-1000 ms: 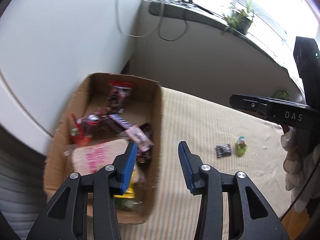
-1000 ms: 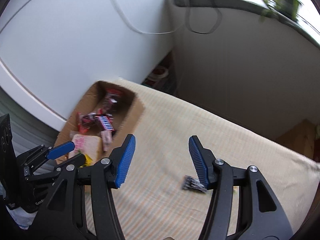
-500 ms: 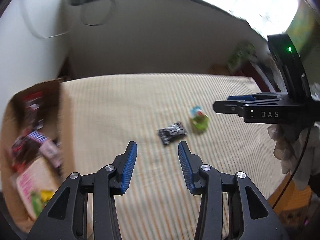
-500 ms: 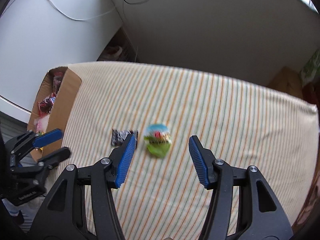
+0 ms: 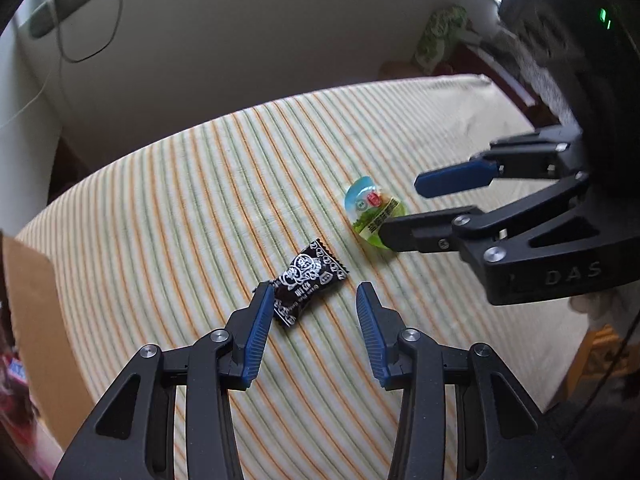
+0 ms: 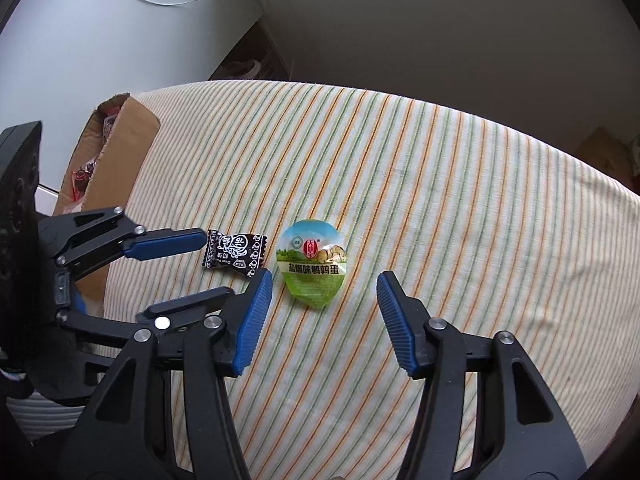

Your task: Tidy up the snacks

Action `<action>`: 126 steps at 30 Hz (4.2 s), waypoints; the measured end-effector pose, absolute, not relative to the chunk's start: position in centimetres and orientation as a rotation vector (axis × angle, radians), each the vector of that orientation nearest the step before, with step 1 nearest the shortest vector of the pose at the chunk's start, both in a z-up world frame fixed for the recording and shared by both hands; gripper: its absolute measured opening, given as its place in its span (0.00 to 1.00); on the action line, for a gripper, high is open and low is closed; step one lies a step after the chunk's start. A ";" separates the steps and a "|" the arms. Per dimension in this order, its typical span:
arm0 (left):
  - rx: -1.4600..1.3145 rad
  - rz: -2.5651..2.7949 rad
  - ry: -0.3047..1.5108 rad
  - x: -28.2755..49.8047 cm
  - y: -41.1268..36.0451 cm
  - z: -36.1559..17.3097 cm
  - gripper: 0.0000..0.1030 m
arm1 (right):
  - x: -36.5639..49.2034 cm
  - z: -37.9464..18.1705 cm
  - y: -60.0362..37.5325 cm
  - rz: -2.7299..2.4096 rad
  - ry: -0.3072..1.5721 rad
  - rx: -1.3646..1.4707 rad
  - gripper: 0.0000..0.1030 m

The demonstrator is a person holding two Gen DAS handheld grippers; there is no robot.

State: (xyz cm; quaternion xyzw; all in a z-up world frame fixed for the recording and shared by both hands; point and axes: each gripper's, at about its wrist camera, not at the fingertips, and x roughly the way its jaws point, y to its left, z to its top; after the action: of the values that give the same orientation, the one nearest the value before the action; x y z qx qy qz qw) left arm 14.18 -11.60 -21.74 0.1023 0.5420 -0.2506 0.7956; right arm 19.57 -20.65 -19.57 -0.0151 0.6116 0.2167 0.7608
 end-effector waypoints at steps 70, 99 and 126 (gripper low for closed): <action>-0.154 -0.122 0.961 6.5 9.6 -12.3 0.09 | 17.3 -9.8 -3.0 0.727 1.151 -0.245 0.24; -0.279 0.060 0.906 3.2 17.0 -10.8 0.21 | 15.5 -9.5 6.8 0.816 1.155 -0.336 0.25; -0.248 0.193 0.850 -2.8 14.6 -6.6 0.36 | 7.3 -3.2 0.3 0.757 0.970 -0.304 0.59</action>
State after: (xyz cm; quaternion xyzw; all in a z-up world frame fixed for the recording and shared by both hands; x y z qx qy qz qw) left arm -2.84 14.59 -6.55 -0.1196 0.4105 0.0931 0.8992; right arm 7.30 0.27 -3.24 -0.1419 0.4533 0.3536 0.8059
